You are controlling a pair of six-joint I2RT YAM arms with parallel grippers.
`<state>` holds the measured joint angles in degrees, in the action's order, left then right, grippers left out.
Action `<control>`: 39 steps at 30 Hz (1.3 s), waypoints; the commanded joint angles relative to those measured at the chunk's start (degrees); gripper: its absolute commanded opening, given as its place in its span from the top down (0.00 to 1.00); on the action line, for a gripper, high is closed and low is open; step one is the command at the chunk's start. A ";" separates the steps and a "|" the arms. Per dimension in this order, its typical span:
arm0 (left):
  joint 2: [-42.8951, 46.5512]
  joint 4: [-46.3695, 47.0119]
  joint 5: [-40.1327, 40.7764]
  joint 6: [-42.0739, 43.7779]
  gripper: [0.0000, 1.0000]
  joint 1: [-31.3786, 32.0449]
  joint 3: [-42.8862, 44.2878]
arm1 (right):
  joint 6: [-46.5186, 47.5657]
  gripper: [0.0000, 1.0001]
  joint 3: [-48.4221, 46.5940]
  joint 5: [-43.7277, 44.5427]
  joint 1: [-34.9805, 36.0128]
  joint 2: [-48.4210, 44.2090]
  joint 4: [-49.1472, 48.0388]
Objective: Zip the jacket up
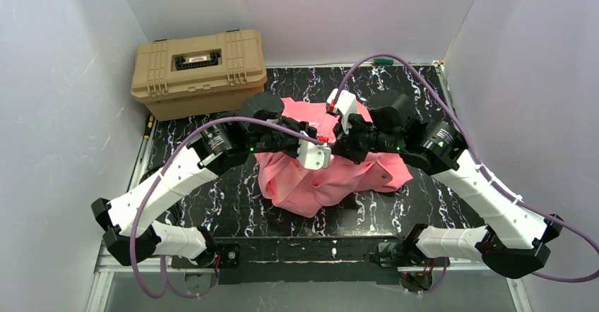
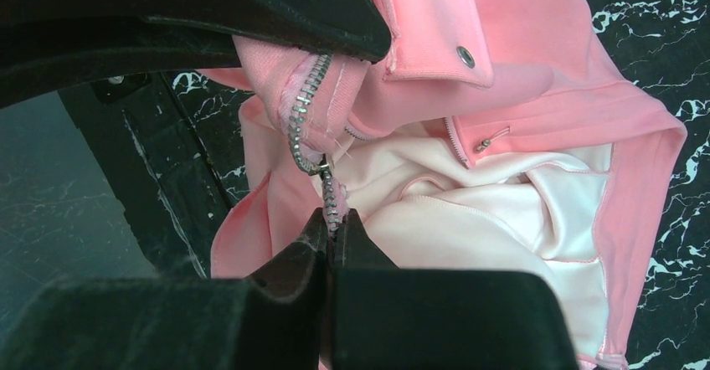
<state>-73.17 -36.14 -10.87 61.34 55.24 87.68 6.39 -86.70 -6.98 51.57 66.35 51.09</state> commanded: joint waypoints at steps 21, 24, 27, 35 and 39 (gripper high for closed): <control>1.59 -5.24 -1.32 6.72 1.00 1.02 0.33 | 2.67 0.99 -2.77 -7.00 0.37 -2.29 1.64; 1.53 -6.47 -1.64 7.23 1.00 1.14 0.45 | 3.64 0.99 -2.57 -6.64 0.37 -2.78 1.29; 1.62 -6.96 -1.93 7.64 1.00 1.19 0.60 | 5.10 0.99 -2.18 -5.36 0.37 -2.93 2.51; 1.54 -8.42 -2.86 8.49 1.00 1.20 0.90 | 6.56 0.99 0.21 -6.87 0.37 -3.96 0.91; 1.51 -8.21 -2.51 8.02 1.00 1.21 1.24 | 6.41 0.99 1.83 -7.92 0.37 -3.75 1.64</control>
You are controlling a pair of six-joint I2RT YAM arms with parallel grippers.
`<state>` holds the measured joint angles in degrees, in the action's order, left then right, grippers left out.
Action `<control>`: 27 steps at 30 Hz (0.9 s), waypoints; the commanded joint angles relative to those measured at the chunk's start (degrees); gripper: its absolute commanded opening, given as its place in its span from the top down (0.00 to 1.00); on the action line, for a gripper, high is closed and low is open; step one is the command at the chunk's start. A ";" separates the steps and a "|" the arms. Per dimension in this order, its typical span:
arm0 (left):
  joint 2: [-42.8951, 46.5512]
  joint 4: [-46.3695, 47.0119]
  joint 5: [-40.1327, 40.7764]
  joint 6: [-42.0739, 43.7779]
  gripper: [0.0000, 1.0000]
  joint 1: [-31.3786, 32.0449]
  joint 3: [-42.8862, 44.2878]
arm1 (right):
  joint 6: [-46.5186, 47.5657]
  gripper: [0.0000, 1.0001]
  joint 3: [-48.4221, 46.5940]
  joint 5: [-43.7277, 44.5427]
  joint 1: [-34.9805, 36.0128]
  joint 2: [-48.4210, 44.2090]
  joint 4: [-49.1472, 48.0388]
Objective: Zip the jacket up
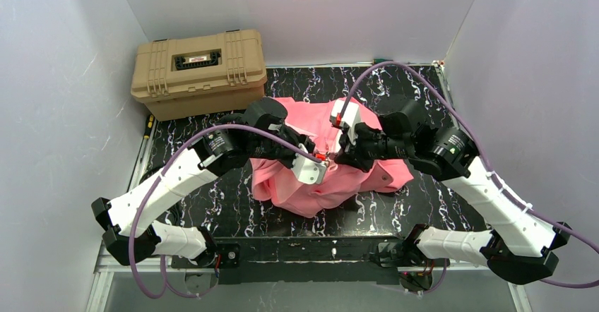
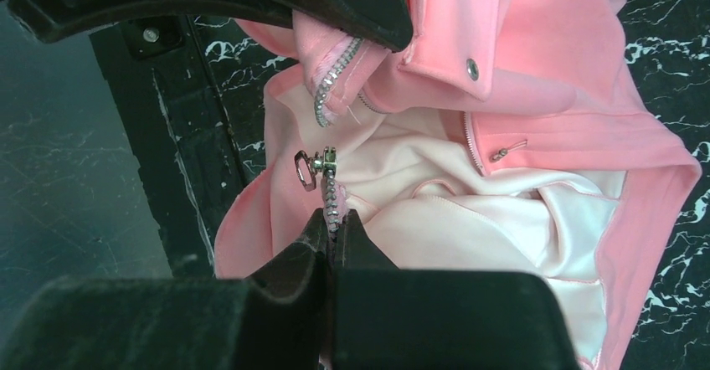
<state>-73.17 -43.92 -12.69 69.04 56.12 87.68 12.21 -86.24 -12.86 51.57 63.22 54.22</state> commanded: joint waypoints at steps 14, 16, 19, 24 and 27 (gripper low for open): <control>2.98 6.73 -10.65 -38.82 0.77 -7.39 -1.04 | -10.25 0.99 11.05 4.25 0.37 -5.31 -15.85; 3.64 6.99 -13.72 -44.15 0.77 -8.35 -3.70 | -11.72 0.99 14.21 2.74 0.37 -8.75 -21.45; 5.61 12.14 -16.32 -51.45 0.77 -8.71 -10.09 | -12.95 0.99 18.41 0.68 0.38 -12.25 -27.63; 6.32 22.08 -19.93 -62.45 0.76 -9.84 -17.75 | -13.54 0.99 18.97 0.12 0.37 -11.38 -28.31; 6.11 27.55 -22.41 -66.90 0.77 -10.36 -21.51 | -13.10 0.99 18.76 -0.41 0.37 -9.90 -27.03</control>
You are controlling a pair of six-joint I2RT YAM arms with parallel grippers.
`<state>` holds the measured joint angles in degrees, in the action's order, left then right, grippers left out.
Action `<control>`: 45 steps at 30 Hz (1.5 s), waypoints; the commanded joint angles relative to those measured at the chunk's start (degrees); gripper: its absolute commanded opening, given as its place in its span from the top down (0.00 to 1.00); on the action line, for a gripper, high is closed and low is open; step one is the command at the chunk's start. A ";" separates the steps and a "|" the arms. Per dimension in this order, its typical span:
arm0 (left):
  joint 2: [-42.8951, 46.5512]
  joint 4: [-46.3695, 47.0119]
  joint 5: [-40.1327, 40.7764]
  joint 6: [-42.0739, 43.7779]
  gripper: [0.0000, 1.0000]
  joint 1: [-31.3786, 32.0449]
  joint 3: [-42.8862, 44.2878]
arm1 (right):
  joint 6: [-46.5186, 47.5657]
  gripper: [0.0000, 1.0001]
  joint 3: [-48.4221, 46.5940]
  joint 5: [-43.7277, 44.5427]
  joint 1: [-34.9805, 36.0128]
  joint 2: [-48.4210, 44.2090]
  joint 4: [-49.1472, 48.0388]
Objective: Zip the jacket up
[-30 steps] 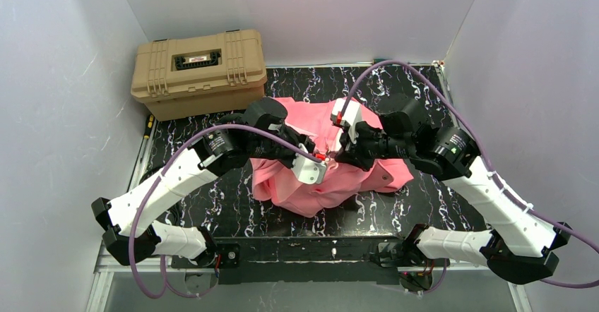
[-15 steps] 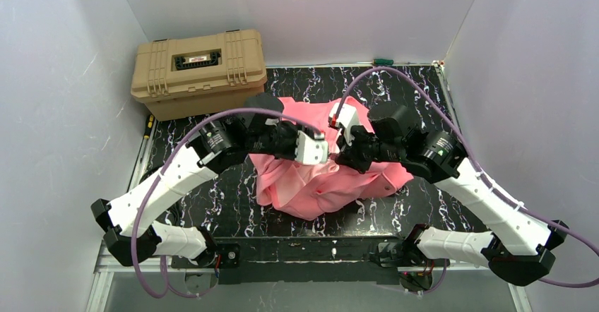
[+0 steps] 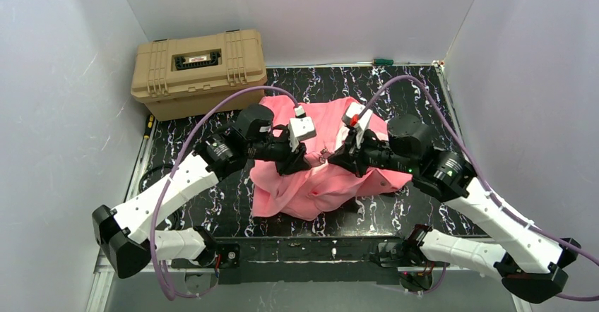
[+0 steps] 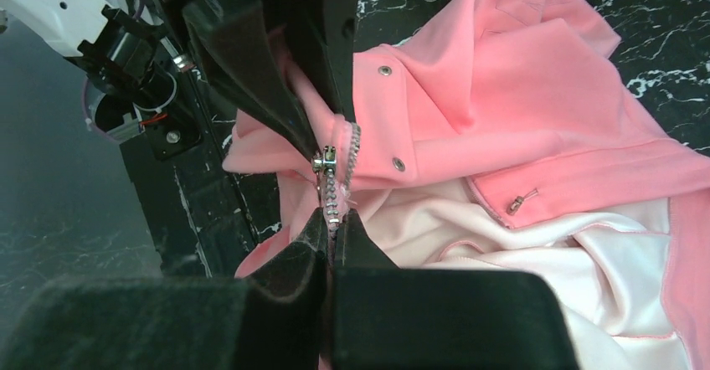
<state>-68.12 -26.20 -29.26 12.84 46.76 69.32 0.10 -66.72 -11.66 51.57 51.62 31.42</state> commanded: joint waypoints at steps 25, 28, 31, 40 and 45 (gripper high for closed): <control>6.40 7.91 -15.70 -3.72 0.79 -6.08 -10.20 | 3.46 0.99 -4.05 2.54 -4.71 6.94 0.61; 3.33 8.89 -13.61 -5.15 0.78 -6.11 -10.08 | 0.59 0.99 -2.05 0.44 -4.73 7.53 -1.67; -0.26 10.04 -8.56 -8.37 0.76 -5.98 -10.10 | -2.51 0.99 -0.17 0.03 -4.64 7.72 -5.58; -3.80 22.35 -1.81 -20.76 0.66 -5.94 -12.03 | -5.62 0.99 -0.82 21.19 -4.34 13.94 -1.34; -4.71 24.80 -3.84 -23.09 0.58 -5.76 -12.60 | -9.59 0.99 5.04 19.83 -3.90 13.22 -11.04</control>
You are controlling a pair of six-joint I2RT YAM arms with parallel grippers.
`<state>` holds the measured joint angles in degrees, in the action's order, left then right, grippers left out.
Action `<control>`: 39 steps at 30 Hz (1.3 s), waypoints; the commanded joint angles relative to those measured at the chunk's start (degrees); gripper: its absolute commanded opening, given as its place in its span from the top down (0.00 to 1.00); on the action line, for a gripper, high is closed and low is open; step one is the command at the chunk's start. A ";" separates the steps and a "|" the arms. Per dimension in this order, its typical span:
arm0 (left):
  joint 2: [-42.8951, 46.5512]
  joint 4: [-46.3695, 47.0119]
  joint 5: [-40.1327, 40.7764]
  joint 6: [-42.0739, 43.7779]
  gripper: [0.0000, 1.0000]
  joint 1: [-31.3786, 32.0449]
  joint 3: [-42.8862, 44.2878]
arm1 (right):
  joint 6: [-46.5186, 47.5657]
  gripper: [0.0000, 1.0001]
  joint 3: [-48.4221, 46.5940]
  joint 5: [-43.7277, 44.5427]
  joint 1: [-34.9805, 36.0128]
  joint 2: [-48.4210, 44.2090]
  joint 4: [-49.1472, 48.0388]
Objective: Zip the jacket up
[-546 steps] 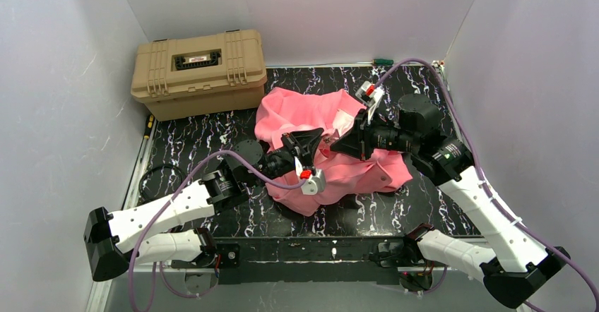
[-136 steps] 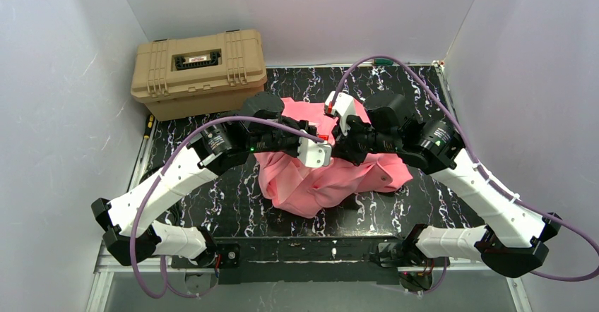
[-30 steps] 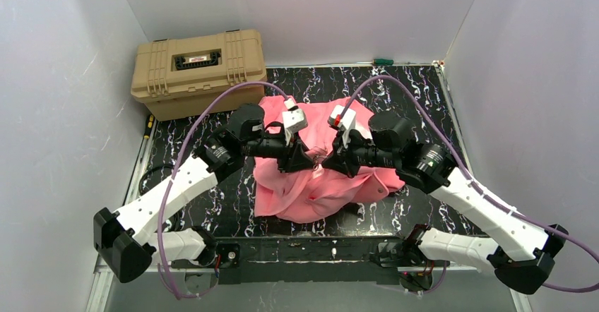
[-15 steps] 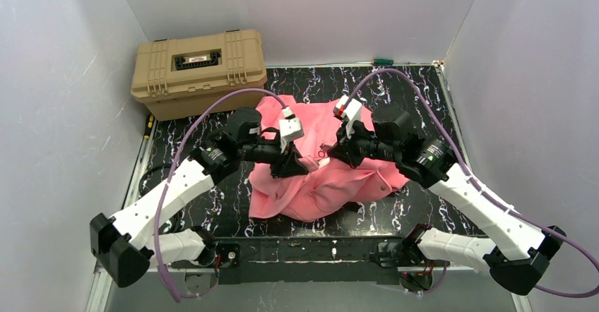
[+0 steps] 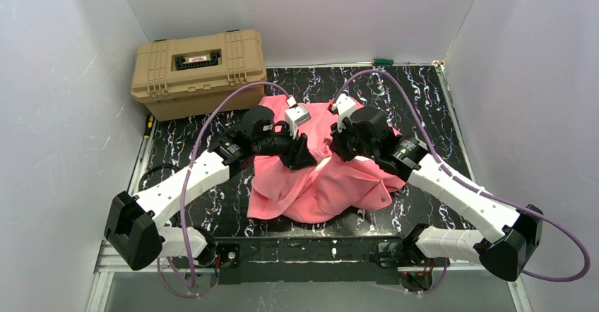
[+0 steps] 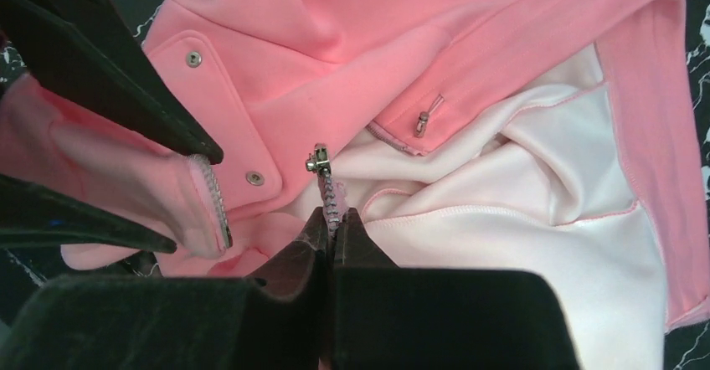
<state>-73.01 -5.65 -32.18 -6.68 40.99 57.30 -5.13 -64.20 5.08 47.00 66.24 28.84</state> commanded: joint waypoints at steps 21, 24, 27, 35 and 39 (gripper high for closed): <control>8.17 -25.45 -22.43 44.85 0.54 -1.07 -2.35 | -1.06 0.99 6.48 7.38 2.24 -3.07 -4.75; 2.78 -49.87 -25.93 67.69 0.52 -1.84 2.78 | -0.29 0.99 6.59 7.52 1.75 -2.76 -3.81; 0.51 -45.68 -26.57 68.18 0.43 -1.61 -0.16 | -0.28 0.99 7.47 9.25 1.39 -3.61 -3.28; -4.07 -26.63 -24.68 63.25 0.45 2.72 -6.56 | -2.52 0.99 13.73 10.65 -0.18 -3.93 -7.37; -9.65 -26.94 -21.38 63.72 0.59 3.71 -4.93 | -2.35 0.99 15.06 11.04 -1.53 -3.24 -9.68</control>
<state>-78.83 -34.17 -54.63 55.09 44.01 50.65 -7.09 -49.69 14.28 46.72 62.76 23.90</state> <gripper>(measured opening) 0.458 0.057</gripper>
